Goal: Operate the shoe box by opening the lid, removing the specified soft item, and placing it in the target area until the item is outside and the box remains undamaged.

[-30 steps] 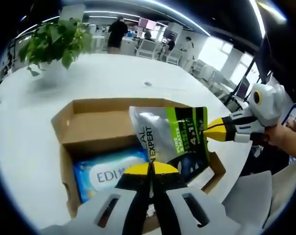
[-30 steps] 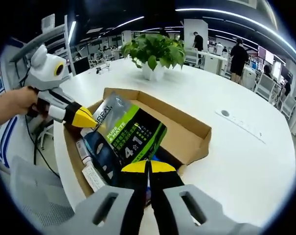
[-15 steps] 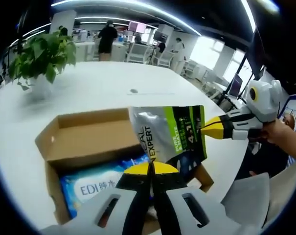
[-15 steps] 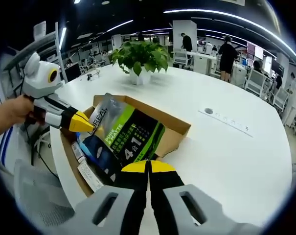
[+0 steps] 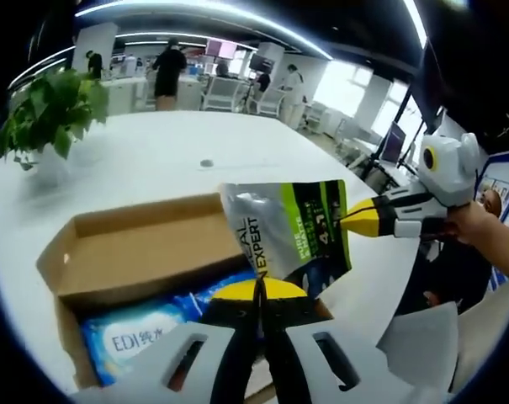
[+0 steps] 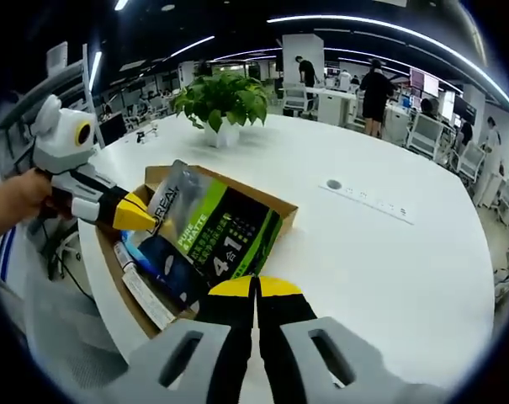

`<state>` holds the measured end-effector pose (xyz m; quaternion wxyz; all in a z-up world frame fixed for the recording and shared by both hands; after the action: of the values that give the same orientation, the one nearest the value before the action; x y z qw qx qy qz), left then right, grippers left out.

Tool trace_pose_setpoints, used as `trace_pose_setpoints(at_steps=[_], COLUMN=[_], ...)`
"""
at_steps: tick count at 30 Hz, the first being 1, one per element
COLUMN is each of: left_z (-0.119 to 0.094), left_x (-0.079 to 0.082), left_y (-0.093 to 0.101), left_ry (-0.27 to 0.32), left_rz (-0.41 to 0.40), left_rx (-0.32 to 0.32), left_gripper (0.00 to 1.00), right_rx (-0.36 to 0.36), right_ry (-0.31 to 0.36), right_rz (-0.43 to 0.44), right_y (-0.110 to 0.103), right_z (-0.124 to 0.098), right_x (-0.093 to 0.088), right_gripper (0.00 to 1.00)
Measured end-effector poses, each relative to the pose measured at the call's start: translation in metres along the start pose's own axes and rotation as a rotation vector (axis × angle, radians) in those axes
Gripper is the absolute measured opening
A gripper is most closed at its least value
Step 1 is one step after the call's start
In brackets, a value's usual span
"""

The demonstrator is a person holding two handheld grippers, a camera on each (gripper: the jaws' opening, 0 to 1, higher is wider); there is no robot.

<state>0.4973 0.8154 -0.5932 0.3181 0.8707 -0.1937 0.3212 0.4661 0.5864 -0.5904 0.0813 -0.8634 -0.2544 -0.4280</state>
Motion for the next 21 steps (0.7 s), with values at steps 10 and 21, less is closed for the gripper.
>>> trace_pose_setpoints(at_steps=[10, 21], left_z=[0.018, 0.036], left_x=[0.007, 0.008], left_y=[0.023, 0.046], left_ry=[0.002, -0.014], left_rz=[0.032, 0.071], left_rx=[-0.034, -0.063], left_gripper=[0.00, 0.00], right_rx=[-0.041, -0.078], right_ry=[-0.013, -0.025], right_rz=[0.016, 0.042], right_y=[0.021, 0.041], right_z=[-0.020, -0.034], right_x=[-0.010, -0.022], right_gripper=[0.00, 0.00])
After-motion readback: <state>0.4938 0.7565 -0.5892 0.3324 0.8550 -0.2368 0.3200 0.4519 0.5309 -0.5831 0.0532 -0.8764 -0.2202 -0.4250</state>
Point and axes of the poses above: the point that each gripper's makers call its tool centre point, and the gripper's own axes: z roughly forward along the fingers, y roughly to its right, x roughly out of its top, the point moved 10 cm from there along -z, roughly backward along the fingers, and after that the axes turned 10 degrees about -z, right-handed, at the moved point
